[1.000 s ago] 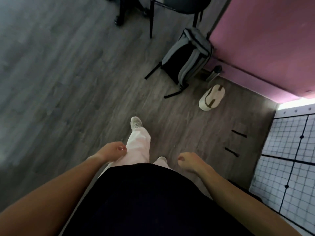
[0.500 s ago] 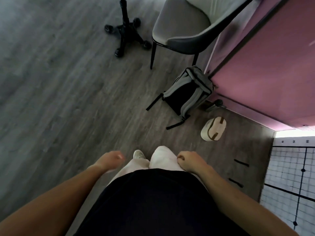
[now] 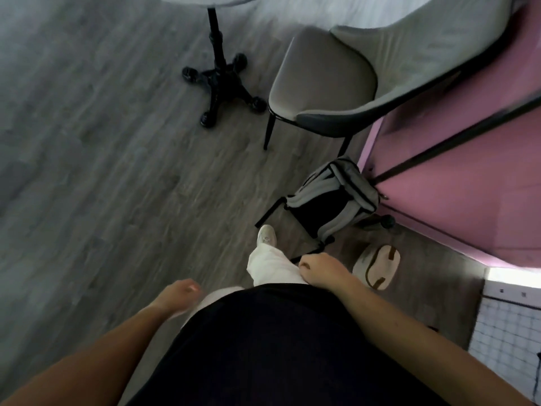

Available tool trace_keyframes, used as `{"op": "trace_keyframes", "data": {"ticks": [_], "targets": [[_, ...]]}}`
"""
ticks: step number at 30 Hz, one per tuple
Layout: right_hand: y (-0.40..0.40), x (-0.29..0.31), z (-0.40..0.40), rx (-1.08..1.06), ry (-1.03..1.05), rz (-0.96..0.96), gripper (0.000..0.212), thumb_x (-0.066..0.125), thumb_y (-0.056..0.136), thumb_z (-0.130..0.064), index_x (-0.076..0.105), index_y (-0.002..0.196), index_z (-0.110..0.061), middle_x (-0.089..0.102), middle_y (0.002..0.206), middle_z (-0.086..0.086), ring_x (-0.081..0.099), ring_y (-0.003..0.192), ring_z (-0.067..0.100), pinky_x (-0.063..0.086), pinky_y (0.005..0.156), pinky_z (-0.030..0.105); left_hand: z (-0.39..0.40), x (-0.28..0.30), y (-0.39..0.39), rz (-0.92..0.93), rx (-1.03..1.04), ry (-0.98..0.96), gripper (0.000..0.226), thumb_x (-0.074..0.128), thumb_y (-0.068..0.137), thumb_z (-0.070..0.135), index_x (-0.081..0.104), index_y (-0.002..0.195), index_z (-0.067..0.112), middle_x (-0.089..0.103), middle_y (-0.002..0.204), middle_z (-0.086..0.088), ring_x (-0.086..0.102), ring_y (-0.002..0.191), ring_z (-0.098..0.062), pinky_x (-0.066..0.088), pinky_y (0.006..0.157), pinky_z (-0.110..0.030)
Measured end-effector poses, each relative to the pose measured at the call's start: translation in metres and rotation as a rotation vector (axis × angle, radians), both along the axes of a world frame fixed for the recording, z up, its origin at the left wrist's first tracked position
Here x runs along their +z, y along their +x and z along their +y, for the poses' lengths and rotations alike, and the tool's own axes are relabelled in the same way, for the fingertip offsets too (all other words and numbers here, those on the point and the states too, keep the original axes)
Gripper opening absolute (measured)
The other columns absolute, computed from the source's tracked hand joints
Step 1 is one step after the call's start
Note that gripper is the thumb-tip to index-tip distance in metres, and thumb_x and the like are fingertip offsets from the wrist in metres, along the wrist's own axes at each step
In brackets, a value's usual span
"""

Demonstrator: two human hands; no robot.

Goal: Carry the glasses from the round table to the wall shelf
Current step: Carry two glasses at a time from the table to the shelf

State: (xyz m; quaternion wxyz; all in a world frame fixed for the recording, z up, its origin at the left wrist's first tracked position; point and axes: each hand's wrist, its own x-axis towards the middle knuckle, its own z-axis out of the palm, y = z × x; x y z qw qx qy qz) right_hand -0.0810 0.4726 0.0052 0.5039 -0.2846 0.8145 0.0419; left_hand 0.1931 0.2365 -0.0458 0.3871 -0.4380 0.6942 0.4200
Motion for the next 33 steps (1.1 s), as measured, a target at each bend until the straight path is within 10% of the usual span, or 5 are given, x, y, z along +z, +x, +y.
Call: {"op": "trace_keyframes", "data": {"ticks": [33], "targets": [[-0.227,0.003,-0.411,-0.318,-0.084,0.058,0.029,0.043,0.092,-0.027,0.068,0.102,-0.016,0.069,0.114,0.013,0.06,0.105,0.033,0.048,0.085,0.037,-0.431,0.024,-0.31,0.13,-0.116,-0.071,0.02,0.06,0.09,0.028,0.071,0.103,0.016,0.073,0.104,-0.004,0.068,0.1,-0.021,0.05,0.087,-0.027]]}}
